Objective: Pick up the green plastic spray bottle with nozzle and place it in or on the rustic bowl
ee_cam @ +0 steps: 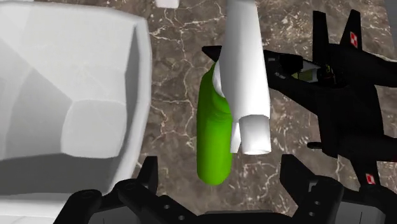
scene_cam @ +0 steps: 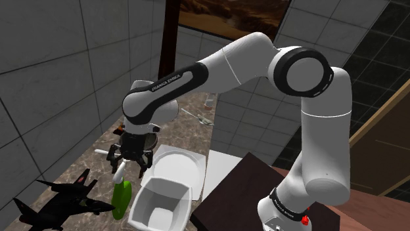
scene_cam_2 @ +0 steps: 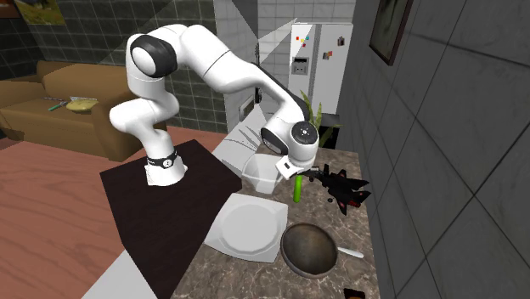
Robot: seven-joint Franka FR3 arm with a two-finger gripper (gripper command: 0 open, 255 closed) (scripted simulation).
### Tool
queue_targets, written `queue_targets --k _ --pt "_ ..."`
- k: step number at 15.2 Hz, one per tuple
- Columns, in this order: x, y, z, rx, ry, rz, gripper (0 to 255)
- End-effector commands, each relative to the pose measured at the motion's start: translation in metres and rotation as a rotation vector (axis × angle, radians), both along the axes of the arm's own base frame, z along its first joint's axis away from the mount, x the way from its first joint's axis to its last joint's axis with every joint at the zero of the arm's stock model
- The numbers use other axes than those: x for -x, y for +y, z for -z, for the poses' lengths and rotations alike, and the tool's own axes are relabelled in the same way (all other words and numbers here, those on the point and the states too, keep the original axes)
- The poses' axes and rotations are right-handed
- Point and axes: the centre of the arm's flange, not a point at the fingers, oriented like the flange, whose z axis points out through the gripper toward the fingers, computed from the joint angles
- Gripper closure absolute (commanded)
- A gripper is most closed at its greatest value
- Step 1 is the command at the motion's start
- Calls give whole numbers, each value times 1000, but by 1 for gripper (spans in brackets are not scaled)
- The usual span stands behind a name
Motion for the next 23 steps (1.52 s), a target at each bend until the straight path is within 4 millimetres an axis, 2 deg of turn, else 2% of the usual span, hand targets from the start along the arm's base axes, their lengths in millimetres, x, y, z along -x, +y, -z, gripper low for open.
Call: queue_targets --k 1,6,14,15,23 --pt "1 6 9 -1 3 6 0" --pt "10 17 34 -1 3 6 0" --pt "10 17 34 -1 3 6 0" --pt "10 17 34 -1 3 6 255" --pt "10 17 34 -1 3 6 255"
